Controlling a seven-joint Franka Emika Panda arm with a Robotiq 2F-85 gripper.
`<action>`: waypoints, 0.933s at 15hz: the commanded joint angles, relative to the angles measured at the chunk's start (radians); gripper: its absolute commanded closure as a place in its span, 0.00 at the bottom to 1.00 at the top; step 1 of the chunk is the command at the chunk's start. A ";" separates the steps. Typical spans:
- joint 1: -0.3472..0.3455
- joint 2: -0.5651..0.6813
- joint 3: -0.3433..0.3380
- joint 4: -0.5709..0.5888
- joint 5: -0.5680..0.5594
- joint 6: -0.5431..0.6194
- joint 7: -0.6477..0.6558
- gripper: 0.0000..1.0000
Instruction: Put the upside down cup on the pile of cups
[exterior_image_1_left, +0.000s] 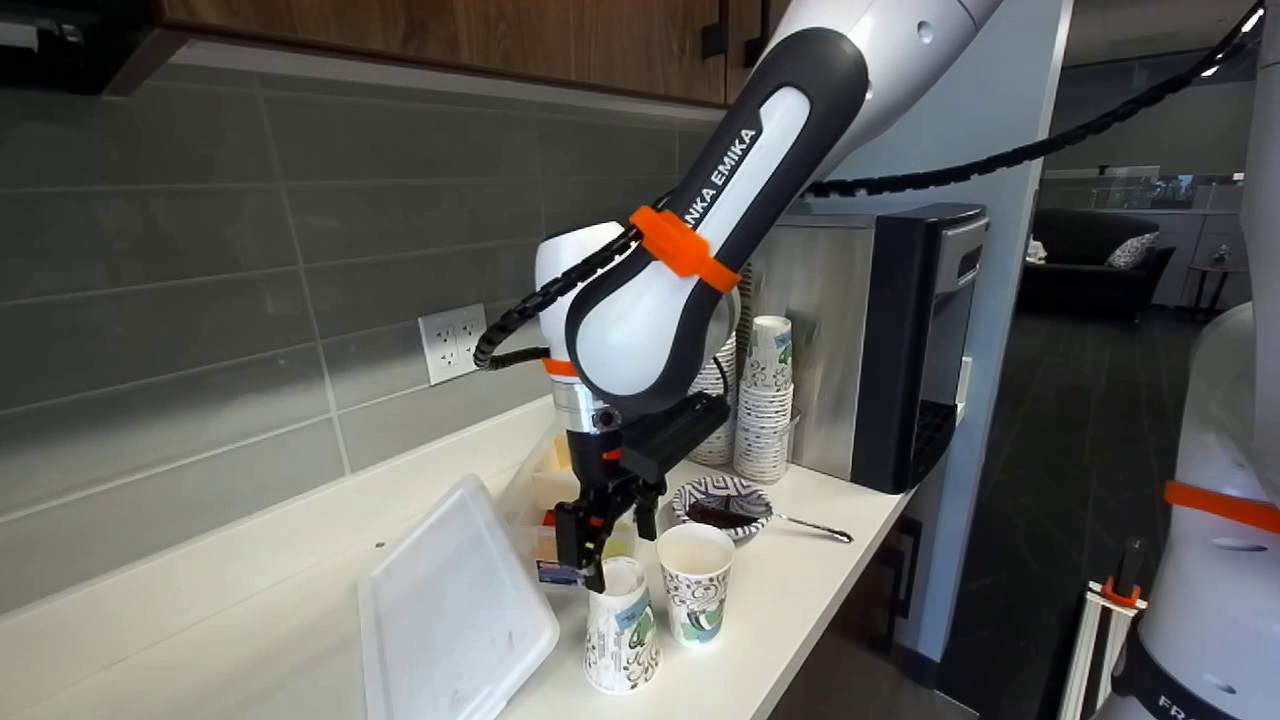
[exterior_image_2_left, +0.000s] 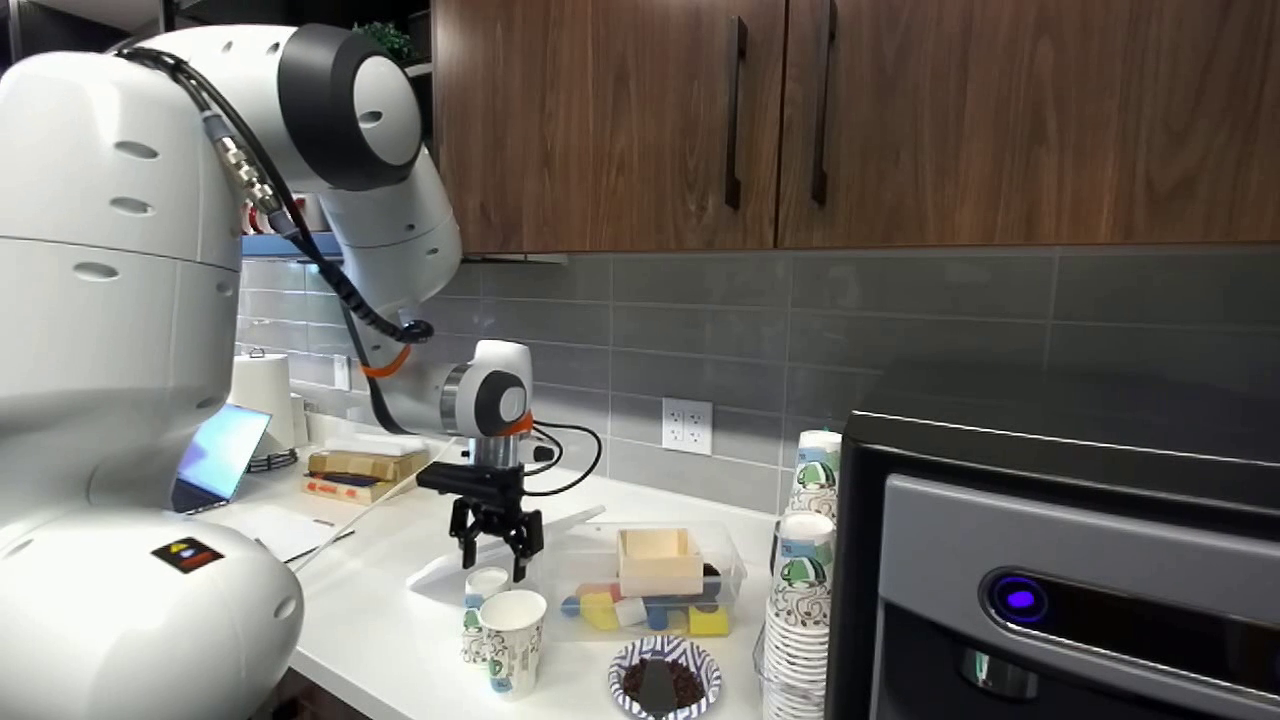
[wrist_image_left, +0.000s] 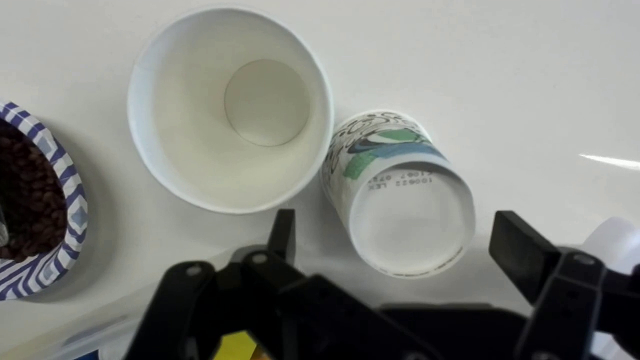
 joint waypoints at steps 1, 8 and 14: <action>-0.001 0.034 0.003 0.027 0.010 0.006 -0.032 0.00; -0.006 0.048 -0.003 0.027 0.013 0.027 -0.039 0.00; -0.022 0.052 -0.007 0.019 0.042 0.050 -0.068 0.00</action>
